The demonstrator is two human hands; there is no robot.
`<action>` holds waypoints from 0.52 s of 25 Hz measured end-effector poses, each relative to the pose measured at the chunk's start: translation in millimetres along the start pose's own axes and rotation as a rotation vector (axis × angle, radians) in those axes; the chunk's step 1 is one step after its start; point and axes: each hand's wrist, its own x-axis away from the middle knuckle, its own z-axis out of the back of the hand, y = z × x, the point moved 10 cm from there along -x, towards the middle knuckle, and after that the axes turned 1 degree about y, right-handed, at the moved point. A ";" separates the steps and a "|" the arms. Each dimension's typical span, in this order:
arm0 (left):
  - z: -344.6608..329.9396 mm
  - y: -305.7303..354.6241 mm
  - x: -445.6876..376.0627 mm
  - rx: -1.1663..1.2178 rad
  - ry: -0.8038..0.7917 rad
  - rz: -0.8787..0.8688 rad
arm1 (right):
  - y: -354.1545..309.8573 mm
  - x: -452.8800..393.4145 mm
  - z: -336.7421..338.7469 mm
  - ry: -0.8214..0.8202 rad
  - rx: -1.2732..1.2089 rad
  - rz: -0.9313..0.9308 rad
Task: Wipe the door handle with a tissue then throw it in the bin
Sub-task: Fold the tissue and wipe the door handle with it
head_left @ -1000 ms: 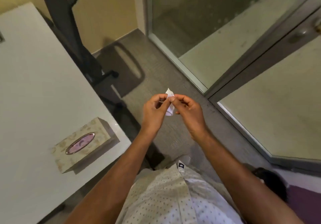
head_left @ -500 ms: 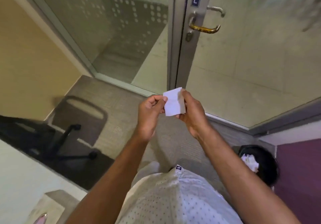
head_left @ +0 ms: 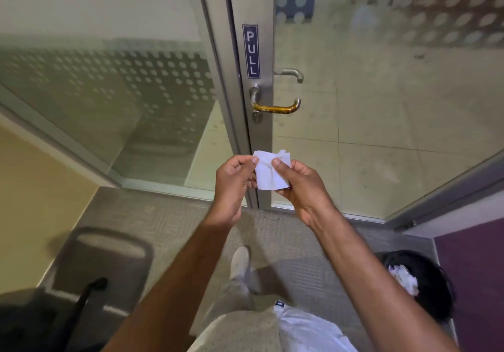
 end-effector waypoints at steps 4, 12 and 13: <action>16.3 52.7 -86.6 -0.304 0.058 -0.219 | -70.1 -58.5 -8.5 0.229 0.182 0.305; -10.3 185.6 -190.3 -1.056 0.086 -1.203 | -136.8 -127.8 -116.7 0.528 1.320 0.906; -16.0 191.1 -195.2 -1.081 0.080 -1.261 | -125.4 -138.3 -123.4 0.510 1.437 0.852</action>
